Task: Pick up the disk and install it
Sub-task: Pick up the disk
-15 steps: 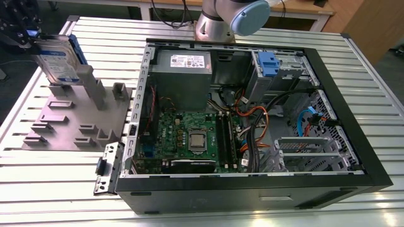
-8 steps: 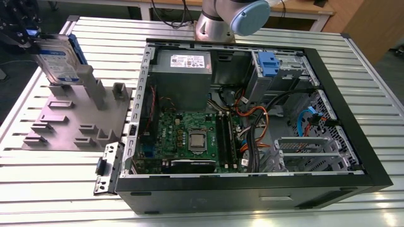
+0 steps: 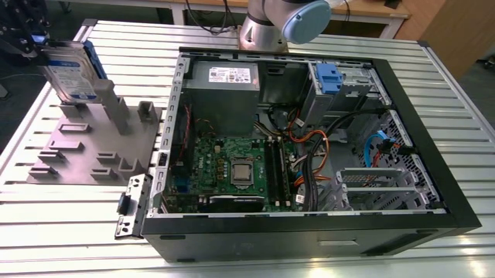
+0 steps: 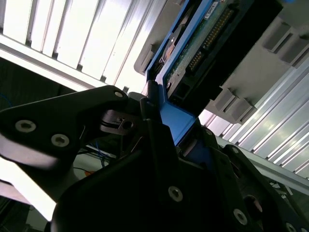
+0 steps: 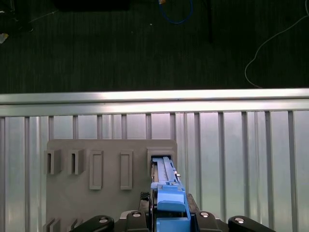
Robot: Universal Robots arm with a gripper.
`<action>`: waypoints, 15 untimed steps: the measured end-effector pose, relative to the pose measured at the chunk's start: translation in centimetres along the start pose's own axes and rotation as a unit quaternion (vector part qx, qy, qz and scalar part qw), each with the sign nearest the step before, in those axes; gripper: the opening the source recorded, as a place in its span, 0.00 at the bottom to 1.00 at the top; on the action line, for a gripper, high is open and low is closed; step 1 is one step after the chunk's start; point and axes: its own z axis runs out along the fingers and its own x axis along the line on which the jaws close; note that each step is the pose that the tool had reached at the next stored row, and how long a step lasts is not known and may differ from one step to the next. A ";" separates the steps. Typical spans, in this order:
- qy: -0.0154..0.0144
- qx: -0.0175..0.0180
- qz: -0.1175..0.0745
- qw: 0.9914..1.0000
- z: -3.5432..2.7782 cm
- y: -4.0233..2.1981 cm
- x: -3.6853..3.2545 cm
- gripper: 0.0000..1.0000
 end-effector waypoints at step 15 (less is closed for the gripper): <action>0.000 0.000 0.000 1.000 -0.33 0.01 -0.01 0.36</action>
